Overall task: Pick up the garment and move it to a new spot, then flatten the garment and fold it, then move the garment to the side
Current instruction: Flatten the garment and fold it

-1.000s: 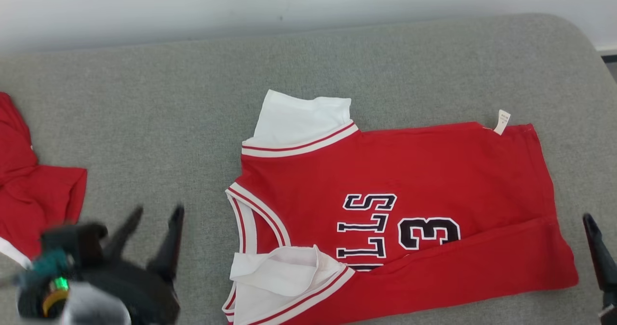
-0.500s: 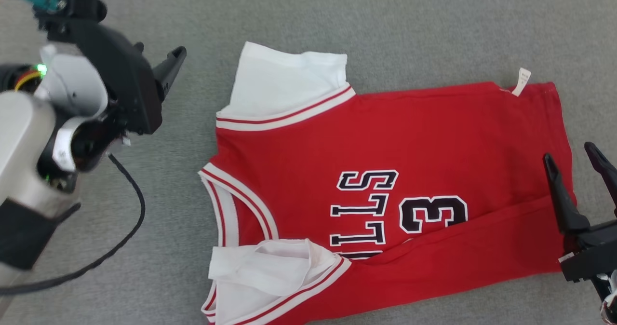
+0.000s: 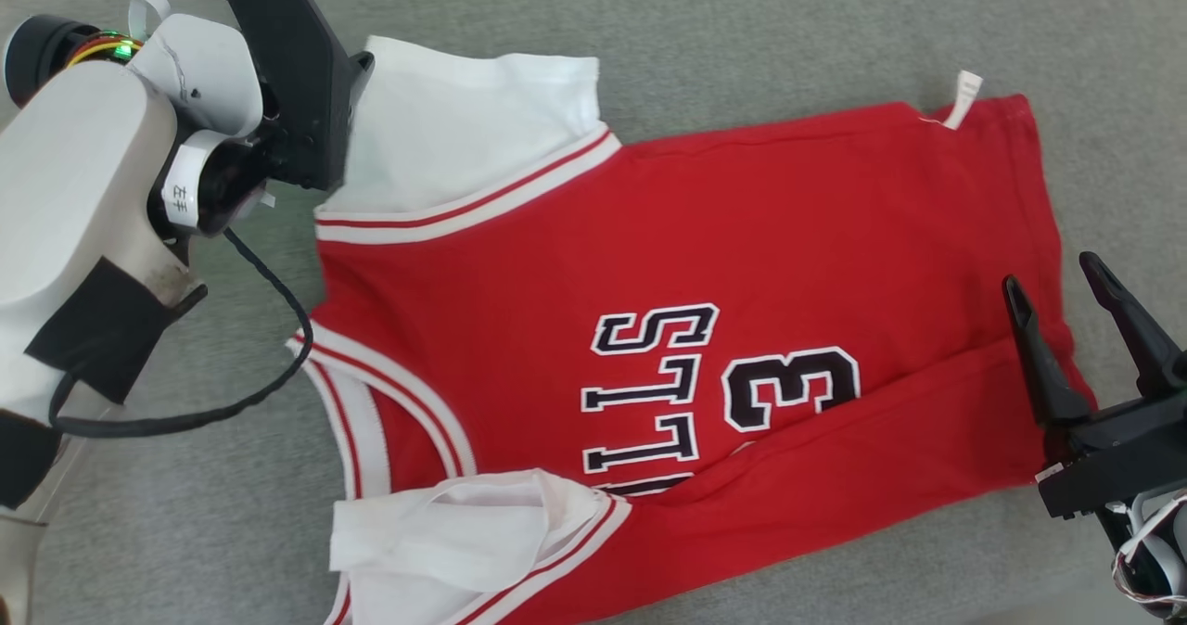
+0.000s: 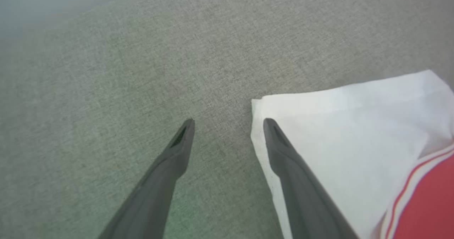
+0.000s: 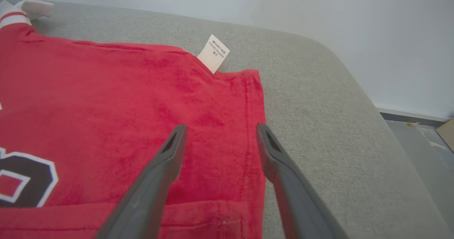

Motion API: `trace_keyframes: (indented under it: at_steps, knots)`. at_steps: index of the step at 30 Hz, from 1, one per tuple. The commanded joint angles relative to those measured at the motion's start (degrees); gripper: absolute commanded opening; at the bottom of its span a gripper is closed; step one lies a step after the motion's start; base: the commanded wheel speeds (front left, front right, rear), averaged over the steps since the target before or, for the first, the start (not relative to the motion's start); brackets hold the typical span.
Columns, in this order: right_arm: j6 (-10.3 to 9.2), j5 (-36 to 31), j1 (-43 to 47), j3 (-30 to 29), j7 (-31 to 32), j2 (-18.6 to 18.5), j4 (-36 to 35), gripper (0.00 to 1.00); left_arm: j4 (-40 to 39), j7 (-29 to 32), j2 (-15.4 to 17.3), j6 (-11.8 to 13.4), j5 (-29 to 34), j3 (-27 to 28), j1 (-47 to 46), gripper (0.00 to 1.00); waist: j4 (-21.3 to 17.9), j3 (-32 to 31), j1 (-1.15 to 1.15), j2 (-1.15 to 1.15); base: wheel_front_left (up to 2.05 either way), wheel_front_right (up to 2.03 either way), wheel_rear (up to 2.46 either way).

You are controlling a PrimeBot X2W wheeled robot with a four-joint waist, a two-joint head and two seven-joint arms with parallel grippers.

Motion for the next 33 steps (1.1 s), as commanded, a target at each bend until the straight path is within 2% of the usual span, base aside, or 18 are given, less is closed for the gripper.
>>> trace_keyframes:
  at_steps: [1, 4, 12, 13, 14, 18, 20, 24, 27, 33]
  knots:
    - [-0.12, 0.27, -0.56, 0.07, -0.42, 0.23, 0.36, 1.0, 0.65, -0.06, -0.23, -0.46, 0.59, -0.22, -0.88, 1.0, -1.11, 0.8, -0.01, -0.01, 0.0, 0.0, 0.0]
    - [-0.12, 0.58, -1.32, 0.73, -0.88, 0.15, 1.52, 1.0, 2.8, 0.38, -0.83, -1.75, 0.49, -0.96, -1.63, 1.0, -1.88, 0.79, -0.01, -0.01, 0.0, 0.0, 0.0]
    - [-0.12, 1.11, -1.74, 1.59, -1.52, 0.0, 2.73, 1.0, 5.55, 1.12, -1.13, -3.03, 1.24, -2.59, -1.87, 1.0, -2.89, 0.79, -0.01, -0.01, 0.0, 0.0, 0.0]
    - [-0.12, 1.09, -1.72, 1.62, -1.56, -0.04, 2.76, 1.0, 5.79, 1.32, -1.24, -3.28, 0.92, -2.66, -1.72, 0.4, -2.93, 0.71, -0.01, -0.01, 0.0, 0.0, 0.0]
    - [-0.12, 0.97, -1.81, 1.58, -1.62, -0.14, 2.73, 1.0, 5.88, 1.55, -1.33, -3.6, 0.53, -2.66, -1.53, 0.0, -2.97, 0.61, -0.01, -0.01, 0.0, 0.0, 0.0]
    - [-0.12, 1.58, -3.27, 1.2, -0.69, -0.64, 2.71, 1.0, 5.68, 3.31, -1.4, -4.87, -1.07, -2.75, -0.42, 0.0, -2.96, -0.19, -0.01, -0.01, 0.0, 0.0, 0.0]
    - [-0.12, 3.24, -4.71, 1.07, 1.72, -0.06, 3.16, 1.0, 5.14, 3.95, -1.43, -5.13, -1.84, -2.62, -0.02, 0.0, -2.98, -0.66, -0.01, -0.01, 0.0, 0.0, 0.0]
    - [-0.12, 3.58, -10.4, 2.38, 10.93, 0.14, 4.45, 1.0, 3.85, 4.64, -1.03, -4.94, -2.62, -2.47, 0.52, 0.0, -3.18, -1.38, -0.01, -0.01, 0.0, 0.0, 0.0]
    - [-0.12, 3.89, -16.09, 2.69, 19.6, 1.76, 7.11, 1.0, 2.87, 4.84, -0.3, -4.64, -2.28, -2.55, 0.18, 0.0, -3.34, -1.47, -0.01, -0.01, 0.0, 0.0, 0.0]
    - [-0.12, -2.62, -27.36, 1.2, 33.43, 5.14, 14.89, 1.0, 0.73, 5.54, 0.03, -4.19, -1.57, -3.12, -0.71, 0.0, -2.83, -0.94, -0.01, -0.01, 0.0, 0.0, 0.0]
